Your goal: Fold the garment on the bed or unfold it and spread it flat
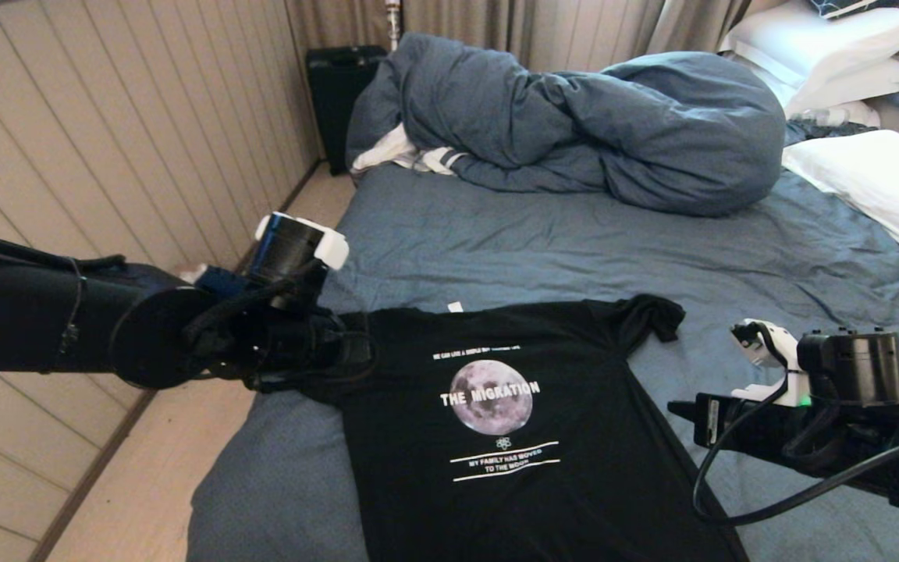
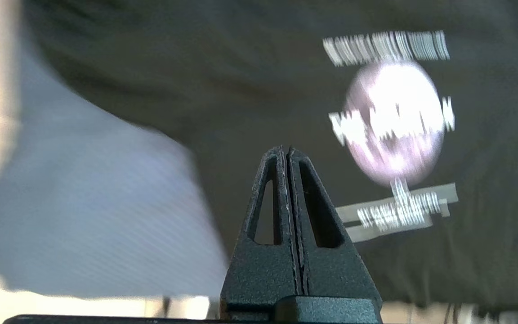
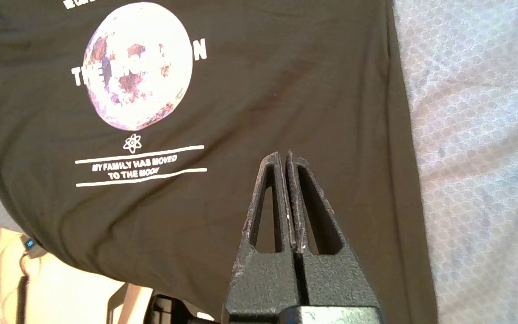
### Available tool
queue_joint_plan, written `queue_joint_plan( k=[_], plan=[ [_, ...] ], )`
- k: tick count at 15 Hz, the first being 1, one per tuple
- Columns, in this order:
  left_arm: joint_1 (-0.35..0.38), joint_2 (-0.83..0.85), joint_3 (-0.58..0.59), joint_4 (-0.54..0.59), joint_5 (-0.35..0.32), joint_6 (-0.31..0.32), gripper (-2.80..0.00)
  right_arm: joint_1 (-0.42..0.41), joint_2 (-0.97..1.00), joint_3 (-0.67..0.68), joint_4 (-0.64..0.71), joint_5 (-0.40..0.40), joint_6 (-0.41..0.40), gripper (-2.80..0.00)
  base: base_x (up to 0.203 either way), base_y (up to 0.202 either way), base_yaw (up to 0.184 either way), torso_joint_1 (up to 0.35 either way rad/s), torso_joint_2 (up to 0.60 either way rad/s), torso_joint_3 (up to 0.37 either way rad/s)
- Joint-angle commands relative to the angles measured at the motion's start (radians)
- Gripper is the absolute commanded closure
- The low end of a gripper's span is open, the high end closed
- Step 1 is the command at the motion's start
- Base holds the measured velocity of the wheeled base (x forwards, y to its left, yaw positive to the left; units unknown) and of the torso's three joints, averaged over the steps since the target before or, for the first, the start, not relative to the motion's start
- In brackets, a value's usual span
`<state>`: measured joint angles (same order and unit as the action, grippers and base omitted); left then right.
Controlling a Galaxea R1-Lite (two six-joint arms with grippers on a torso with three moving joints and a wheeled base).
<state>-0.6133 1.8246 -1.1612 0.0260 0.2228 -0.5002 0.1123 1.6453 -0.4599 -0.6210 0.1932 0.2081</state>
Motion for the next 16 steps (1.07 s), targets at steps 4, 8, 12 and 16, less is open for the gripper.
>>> queue_joint_plan(
  k=[4,8,12,16],
  plan=[
    [-0.068,0.044,0.037,0.008,-0.005,-0.028,0.00,0.001,0.033,0.001,-0.006,0.003,0.002,0.00,0.000,0.000,0.000,0.000,0.00,0.000],
    [-0.066,0.030,0.043,0.011,-0.016,-0.029,0.00,-0.002,0.051,-0.003,-0.013,0.003,0.004,0.00,0.000,0.000,0.000,0.000,0.00,0.000],
    [-0.066,0.010,0.043,0.011,-0.016,-0.028,0.00,-0.003,0.039,-0.002,-0.013,0.003,0.005,0.00,0.000,0.000,0.000,0.000,0.00,0.000],
    [-0.062,0.004,0.041,0.009,-0.014,-0.028,0.00,-0.002,0.037,0.000,-0.013,0.002,0.004,0.00,0.000,0.000,0.000,0.000,0.00,0.000]
  ],
)
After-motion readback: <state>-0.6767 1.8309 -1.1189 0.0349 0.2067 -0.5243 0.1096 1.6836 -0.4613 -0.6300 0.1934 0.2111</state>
